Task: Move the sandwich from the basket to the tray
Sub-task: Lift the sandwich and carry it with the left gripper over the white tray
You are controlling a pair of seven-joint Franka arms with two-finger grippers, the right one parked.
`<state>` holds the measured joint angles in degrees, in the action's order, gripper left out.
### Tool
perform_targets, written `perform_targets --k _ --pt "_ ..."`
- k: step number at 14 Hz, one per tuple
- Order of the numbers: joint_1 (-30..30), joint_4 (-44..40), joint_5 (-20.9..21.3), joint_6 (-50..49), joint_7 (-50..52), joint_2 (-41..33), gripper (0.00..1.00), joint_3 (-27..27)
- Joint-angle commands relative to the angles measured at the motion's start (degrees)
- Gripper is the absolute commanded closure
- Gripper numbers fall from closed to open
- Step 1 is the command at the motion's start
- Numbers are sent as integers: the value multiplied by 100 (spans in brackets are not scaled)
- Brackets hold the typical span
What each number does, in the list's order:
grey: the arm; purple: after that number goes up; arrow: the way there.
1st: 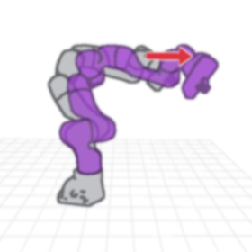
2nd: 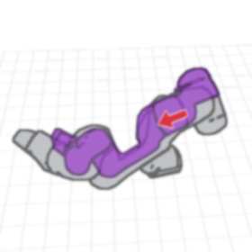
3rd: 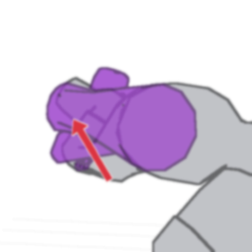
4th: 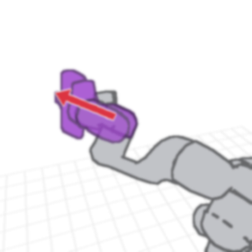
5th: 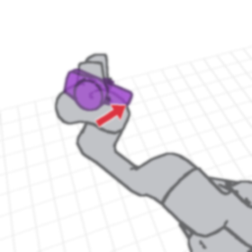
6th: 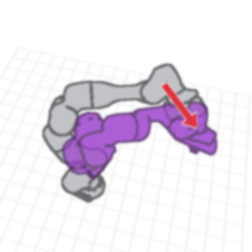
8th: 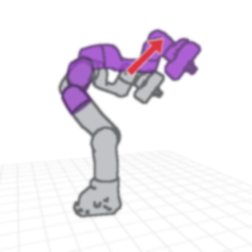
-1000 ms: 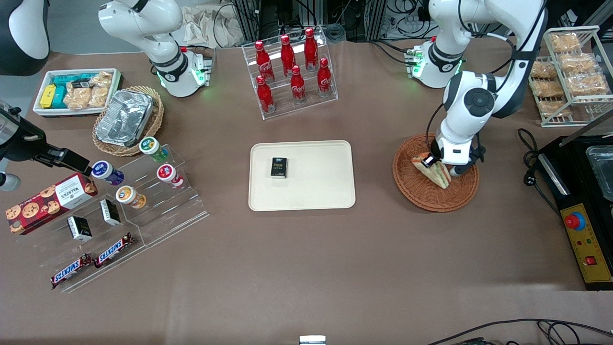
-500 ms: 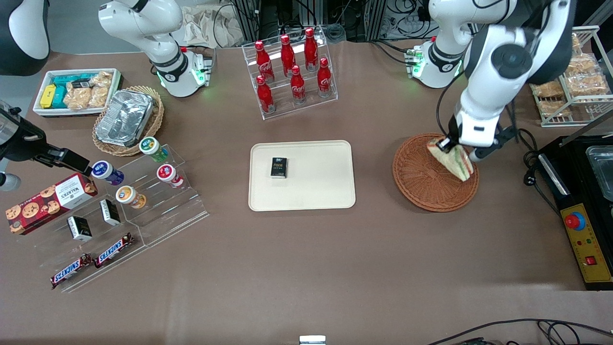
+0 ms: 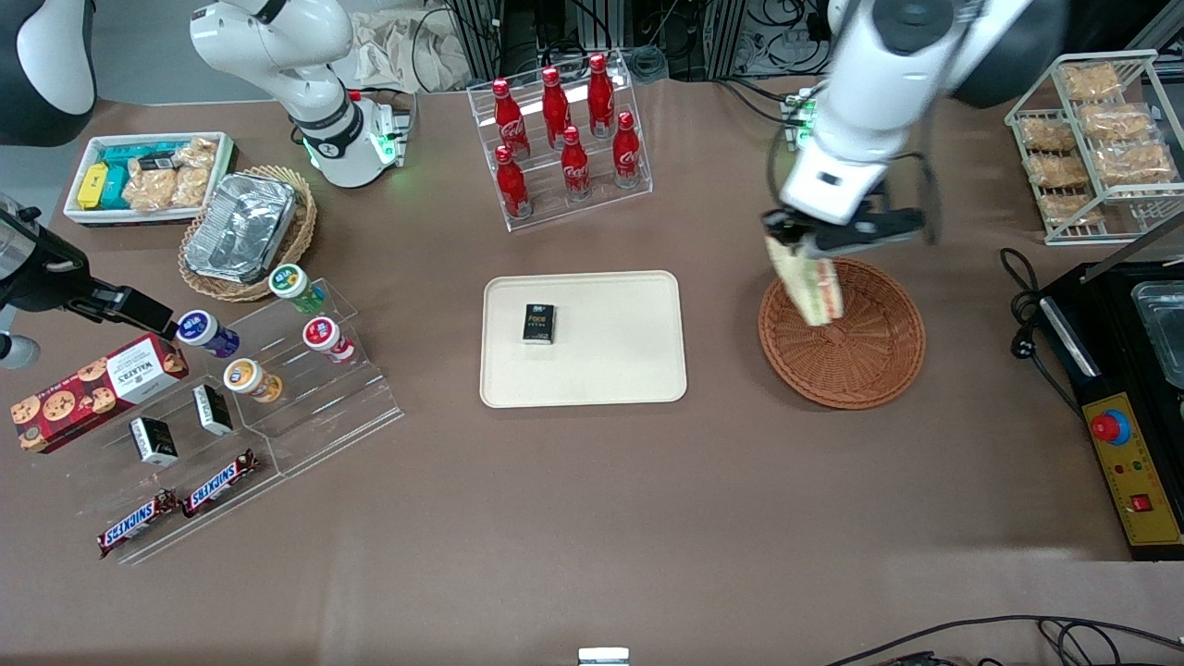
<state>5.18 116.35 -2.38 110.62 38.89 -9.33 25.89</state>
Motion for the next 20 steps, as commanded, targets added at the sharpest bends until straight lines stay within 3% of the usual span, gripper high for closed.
perform_targets --k 1,4,7,10,20 --pt "-26 62 -70 503 -303 274 100 495" --pt "114 580 -44 1354 -312 431 100 751" --pt "421 828 44 2137 -347 1088 100 742" --pt "685 793 596 2709 -172 1907 100 725" --pt "791 758 2064 3519 627 3218 100 672"
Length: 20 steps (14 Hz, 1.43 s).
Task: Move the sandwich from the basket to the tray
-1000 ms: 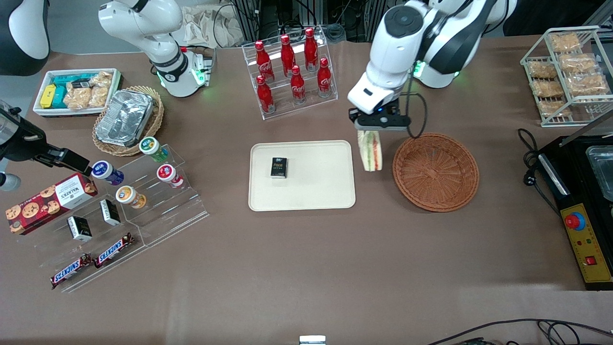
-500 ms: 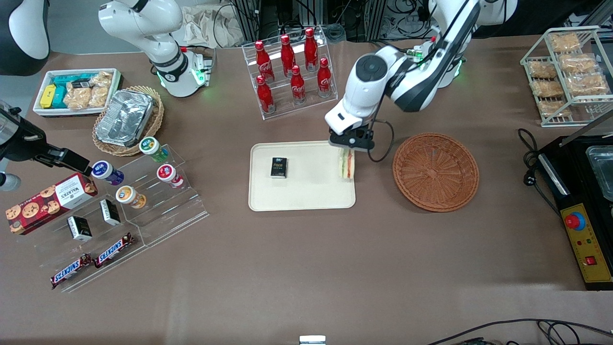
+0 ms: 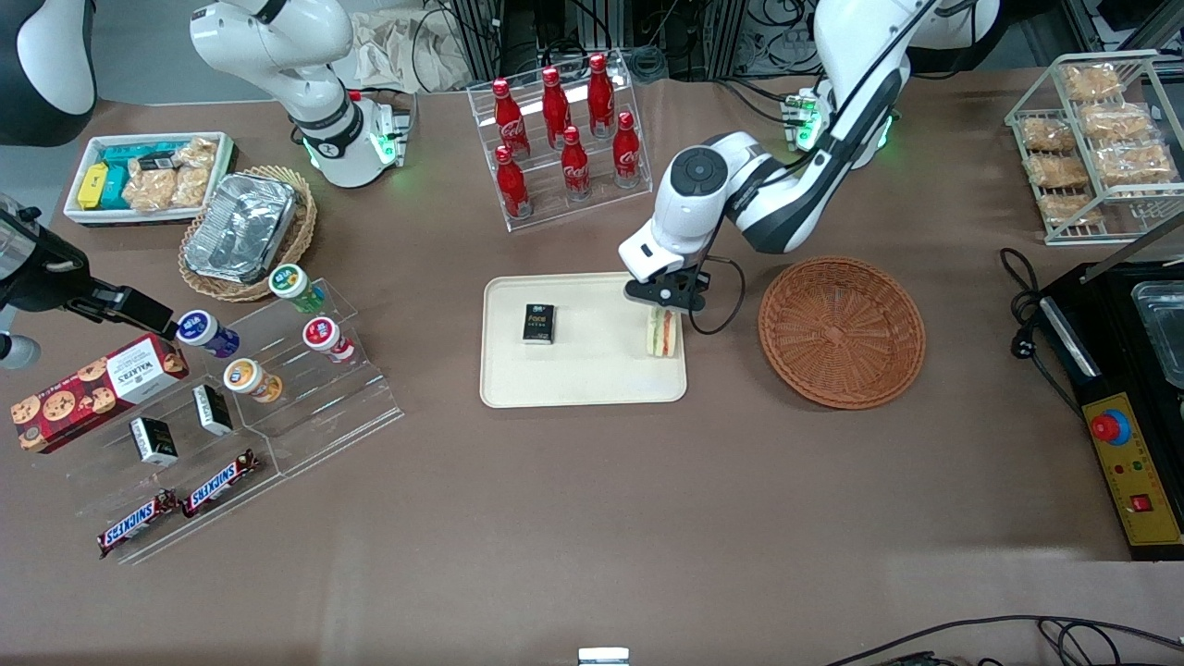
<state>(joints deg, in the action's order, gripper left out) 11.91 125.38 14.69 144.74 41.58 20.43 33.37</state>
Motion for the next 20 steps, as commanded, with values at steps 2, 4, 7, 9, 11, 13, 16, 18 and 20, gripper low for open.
perform_targets --k 2,4,7,9,11,13,16,18,20 --pt "119 -172 605 186 561 408 100 -102" --pt "223 -312 676 195 641 558 74 -154" --pt "259 -401 825 186 702 568 1 -234" --pt "251 -637 843 134 720 506 1 -234" --pt "207 -761 843 90 720 174 1 -234" --pt "49 -927 817 -487 659 -362 1 -225" --pt "-293 -1393 650 -1596 457 -916 1 -103" --pt "-548 -1473 326 -1896 125 -1312 1 -67" --pt "-864 -1499 -130 -2220 -376 -1698 1 -67"
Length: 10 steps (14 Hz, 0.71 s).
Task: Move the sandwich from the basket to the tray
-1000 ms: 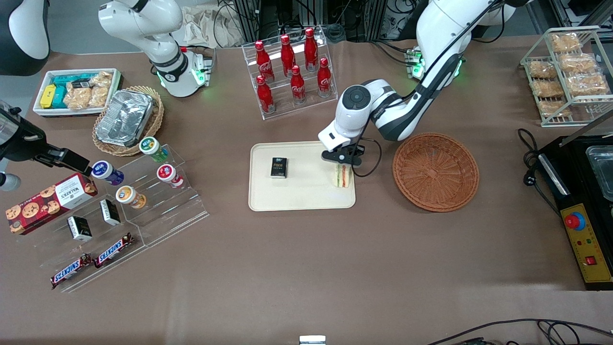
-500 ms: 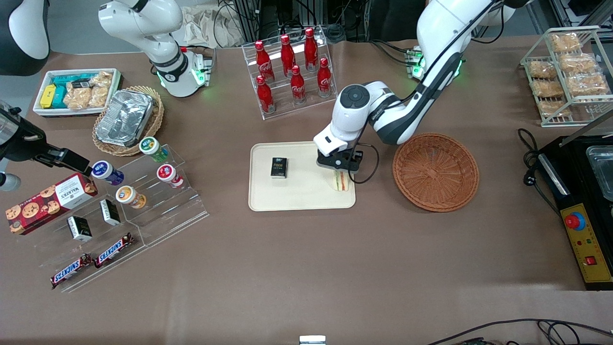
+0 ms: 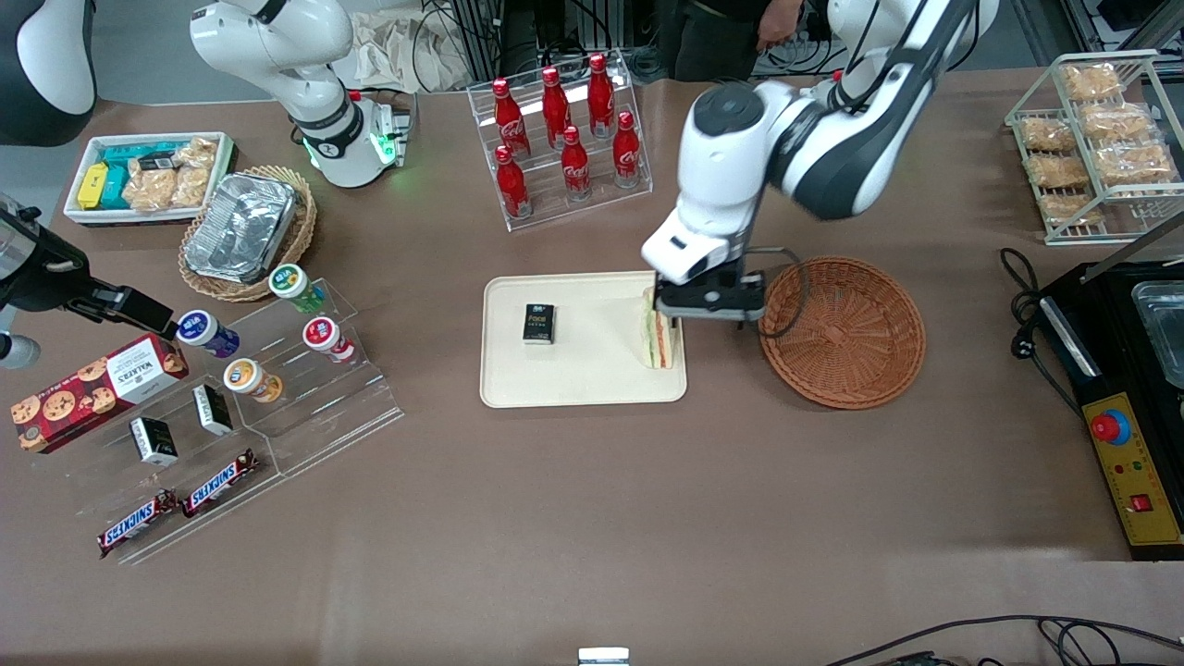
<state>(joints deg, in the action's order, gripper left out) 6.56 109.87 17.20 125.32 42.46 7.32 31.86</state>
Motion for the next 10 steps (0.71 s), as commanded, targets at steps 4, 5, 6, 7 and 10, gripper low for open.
perform_targets --k 4,5,6,7,10 --pt "-926 43 -1023 -1209 -1720 -994 1 5" --pt "-963 52 -1278 -1403 -2150 -1161 1 -248" --pt "-859 69 -1559 -1475 -2494 -1310 1 -772" --pt "-649 130 -1761 -1510 -2819 -1495 1 -1239" --pt "-392 166 -1816 -1931 -3707 -1751 1 -2208"
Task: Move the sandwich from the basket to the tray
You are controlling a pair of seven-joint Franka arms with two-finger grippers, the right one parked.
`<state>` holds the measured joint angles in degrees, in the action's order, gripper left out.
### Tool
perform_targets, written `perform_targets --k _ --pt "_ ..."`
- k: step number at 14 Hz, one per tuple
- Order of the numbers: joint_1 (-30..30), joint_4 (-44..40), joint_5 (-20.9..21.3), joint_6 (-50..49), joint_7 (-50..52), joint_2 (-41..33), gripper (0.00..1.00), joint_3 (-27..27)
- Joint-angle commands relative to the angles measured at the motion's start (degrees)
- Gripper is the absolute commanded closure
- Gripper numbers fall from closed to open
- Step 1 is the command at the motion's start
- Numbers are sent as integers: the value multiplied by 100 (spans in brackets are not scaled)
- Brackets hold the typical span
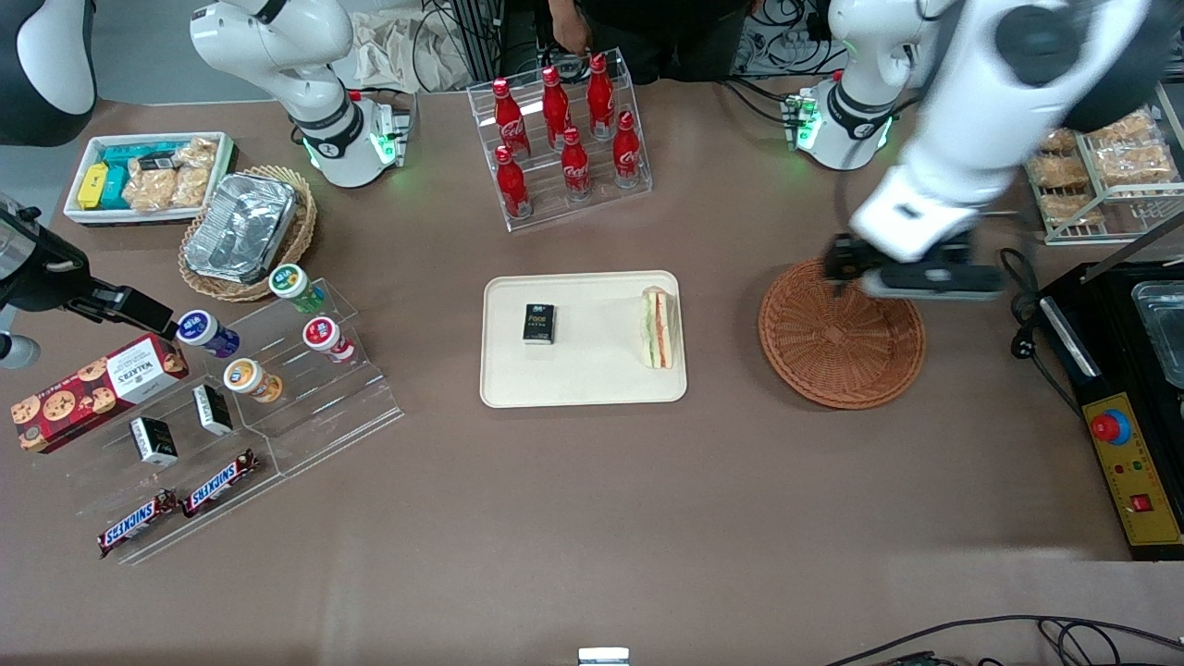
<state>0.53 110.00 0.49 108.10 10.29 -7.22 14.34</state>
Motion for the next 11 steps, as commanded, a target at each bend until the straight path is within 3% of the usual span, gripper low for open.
perform_targets --k 1,6,11 --pt "202 153 -155 -245 -649 -332 1 -615" --pt "237 -5 -515 -210 -704 -219 1 -1073" --pt "246 -1164 -480 -552 -677 598 1 -1065"
